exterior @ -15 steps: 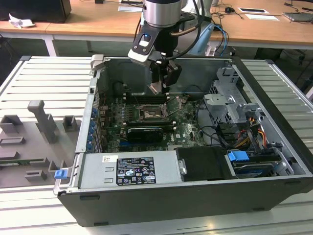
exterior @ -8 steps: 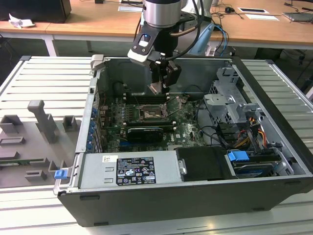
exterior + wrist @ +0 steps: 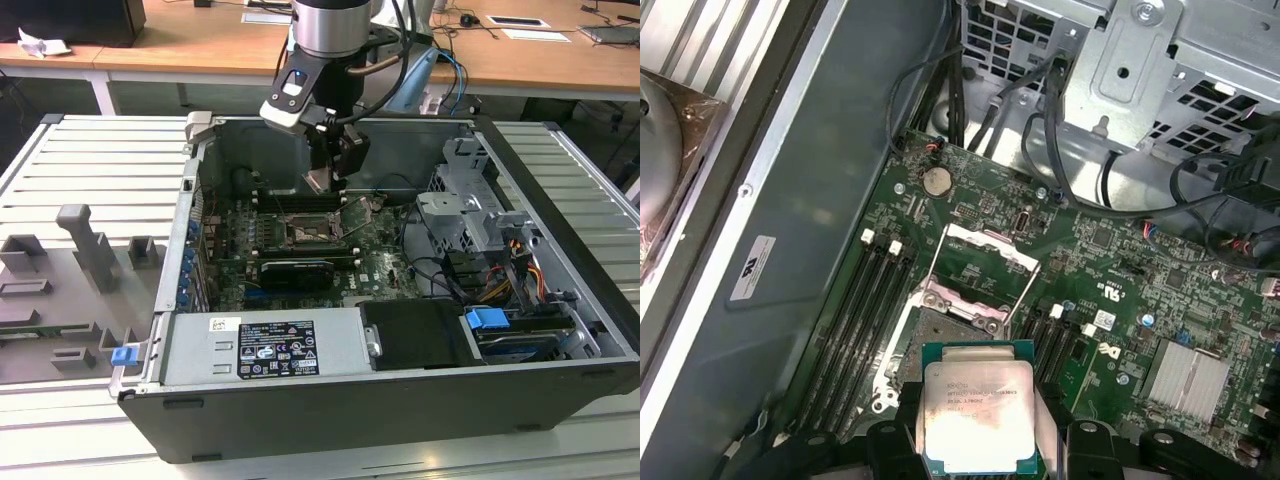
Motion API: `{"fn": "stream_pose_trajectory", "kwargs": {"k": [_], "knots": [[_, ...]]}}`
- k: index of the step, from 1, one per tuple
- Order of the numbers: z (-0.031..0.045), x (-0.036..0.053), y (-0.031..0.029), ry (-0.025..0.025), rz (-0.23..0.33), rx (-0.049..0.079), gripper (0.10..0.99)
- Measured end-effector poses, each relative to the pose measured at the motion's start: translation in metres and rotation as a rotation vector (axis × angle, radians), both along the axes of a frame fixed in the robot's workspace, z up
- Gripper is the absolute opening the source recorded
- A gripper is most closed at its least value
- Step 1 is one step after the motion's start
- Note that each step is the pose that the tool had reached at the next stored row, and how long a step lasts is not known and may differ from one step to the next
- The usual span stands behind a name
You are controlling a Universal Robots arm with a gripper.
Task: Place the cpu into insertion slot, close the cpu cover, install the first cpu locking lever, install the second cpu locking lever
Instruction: 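Place the cpu into insertion slot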
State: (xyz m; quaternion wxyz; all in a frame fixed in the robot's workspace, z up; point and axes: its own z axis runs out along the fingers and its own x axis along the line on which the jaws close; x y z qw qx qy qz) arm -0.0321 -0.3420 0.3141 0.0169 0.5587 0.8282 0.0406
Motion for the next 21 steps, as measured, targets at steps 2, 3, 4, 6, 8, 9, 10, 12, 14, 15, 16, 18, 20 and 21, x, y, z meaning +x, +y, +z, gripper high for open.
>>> {"fn": "stream_pose_trajectory", "kwargs": {"k": [2,3,4,6,8,9,10,12,14,15,16,18,20,21], "knots": [[-0.0002,0.0,0.0,0.0,-0.003,0.0,0.525],[-0.0002,0.0,0.0,0.0,-0.005,0.0,0.525],[-0.0003,0.0,0.0,0.0,-0.006,0.0,0.525],[-0.0006,0.0,0.0,0.0,-0.013,0.0,0.525],[-0.0008,0.0,0.0,0.0,-0.017,0.0,0.525],[-0.0008,0.0,0.0,0.0,-0.019,0.0,0.525],[-0.0009,0.0,0.0,0.0,-0.02,0.0,0.525],[-0.001,0.0,0.0,0.0,-0.023,0.0,0.525],[-0.0013,0.0,0.0,0.0,-0.029,0.0,0.525],[-0.0014,0.0,0.0,0.0,-0.03,0.0,0.525],[-0.0014,0.0,0.0,0.0,-0.032,0.0,0.525],[-0.0016,0.0,0.0,0.0,-0.035,0.0,0.525],[-0.0017,0.0,0.0,0.0,-0.039,0.0,0.525],[-0.0018,0.0,0.0,0.0,-0.04,0.0,0.525]]}}
